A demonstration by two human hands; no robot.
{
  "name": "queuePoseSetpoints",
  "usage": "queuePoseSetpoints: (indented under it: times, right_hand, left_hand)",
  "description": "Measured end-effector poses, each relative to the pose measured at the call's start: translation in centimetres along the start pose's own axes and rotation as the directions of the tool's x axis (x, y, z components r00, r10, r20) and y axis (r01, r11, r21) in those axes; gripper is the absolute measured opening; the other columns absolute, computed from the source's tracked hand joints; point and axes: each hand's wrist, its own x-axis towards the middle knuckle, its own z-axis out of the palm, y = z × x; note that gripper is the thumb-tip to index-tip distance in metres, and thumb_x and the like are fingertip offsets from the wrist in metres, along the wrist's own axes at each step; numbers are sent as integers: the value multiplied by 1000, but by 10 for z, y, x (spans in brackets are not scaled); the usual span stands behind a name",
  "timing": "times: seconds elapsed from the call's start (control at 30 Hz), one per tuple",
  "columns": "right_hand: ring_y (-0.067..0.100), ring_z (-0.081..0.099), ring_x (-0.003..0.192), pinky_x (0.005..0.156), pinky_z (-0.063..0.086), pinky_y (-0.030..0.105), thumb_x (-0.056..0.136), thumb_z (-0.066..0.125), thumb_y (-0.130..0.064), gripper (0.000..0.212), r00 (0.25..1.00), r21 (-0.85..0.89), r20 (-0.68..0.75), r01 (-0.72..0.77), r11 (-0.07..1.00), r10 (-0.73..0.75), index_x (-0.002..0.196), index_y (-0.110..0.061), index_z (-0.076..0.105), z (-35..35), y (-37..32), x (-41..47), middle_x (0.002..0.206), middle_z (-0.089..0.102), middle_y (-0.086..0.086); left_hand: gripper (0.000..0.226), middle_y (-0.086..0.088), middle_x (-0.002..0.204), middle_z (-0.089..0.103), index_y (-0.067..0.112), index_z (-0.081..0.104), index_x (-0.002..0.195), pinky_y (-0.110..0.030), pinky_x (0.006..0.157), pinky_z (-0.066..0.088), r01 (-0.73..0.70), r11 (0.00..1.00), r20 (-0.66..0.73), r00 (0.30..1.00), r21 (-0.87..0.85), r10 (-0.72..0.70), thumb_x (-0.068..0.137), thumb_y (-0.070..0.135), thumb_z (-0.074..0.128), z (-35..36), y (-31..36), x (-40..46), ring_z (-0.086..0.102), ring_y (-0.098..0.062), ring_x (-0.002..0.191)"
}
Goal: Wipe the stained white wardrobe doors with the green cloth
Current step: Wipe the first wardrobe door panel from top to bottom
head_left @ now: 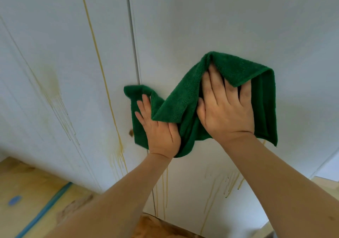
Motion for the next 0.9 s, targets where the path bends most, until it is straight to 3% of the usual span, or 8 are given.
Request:
queuePoseSetpoints:
  times: [0.1,0.17,0.37,0.43,0.57,0.63,0.73,0.9]
  right_hand:
    - [32,31,136,115,16,54,104,32,-38,57,999,-10,35,4,1000,-3,153,-9,29,-2,1,1,158,33,8]
    - [33,32,135,115,16,54,104,30,-38,58,999,-16,48,4,1000,-3,154,-9,25,-3,1,-1,159,31,8]
    - [33,33,135,114,16,55,104,30,-38,58,999,-3,45,8,1000,-8,154,-9,22,0,1,-2,159,29,9]
    - [33,34,134,114,17,56,104,32,-38,58,999,-8,42,13,1000,-13,153,-8,25,2,1,-2,158,29,9]
    - [33,37,130,112,20,55,103,35,-36,53,999,-23,41,22,1000,-21,146,-5,36,1,1,-1,153,35,11]
    - [33,38,128,111,22,55,102,35,-36,52,999,-31,39,20,999,-19,144,-6,39,0,1,-1,152,37,11]
    - [32,36,130,113,19,54,102,34,-36,54,999,-17,47,13,1000,-13,147,-6,36,-1,1,1,153,36,11]
    - [33,33,134,114,17,55,103,31,-37,58,999,-11,50,4,1000,-4,153,-9,26,-2,0,0,159,27,8]
  left_hand:
    - [58,-24,161,22,24,8,156,-50,124,1,-204,978,-29,978,53,205,107,50,23,-14,12,67,16,-45,150]
    - [66,-25,161,25,19,12,153,-50,125,2,-228,969,-32,972,97,232,103,61,18,-18,18,93,19,-44,151]
    - [59,-7,163,15,38,5,151,-46,126,0,-25,996,-44,999,-86,21,100,56,29,-6,13,43,10,-35,154]
    - [56,-9,163,18,30,8,154,-52,126,7,19,995,-33,999,-100,-23,105,50,23,-3,1,17,13,-36,154]
    - [63,-17,164,11,-8,24,153,-64,118,20,42,999,74,996,3,-42,105,32,28,-2,-25,-41,14,-41,152]
    - [63,-15,165,6,-8,22,153,-64,119,19,68,998,109,992,2,-68,101,25,34,-4,-22,-48,11,-40,153]
    - [64,-10,166,5,10,13,156,-64,121,14,40,995,74,997,-89,-33,99,21,40,-12,-6,-13,7,-41,154]
    - [83,16,161,2,13,5,158,-54,126,-1,15,983,-58,998,-186,-27,97,39,55,-29,16,78,-8,-8,153]
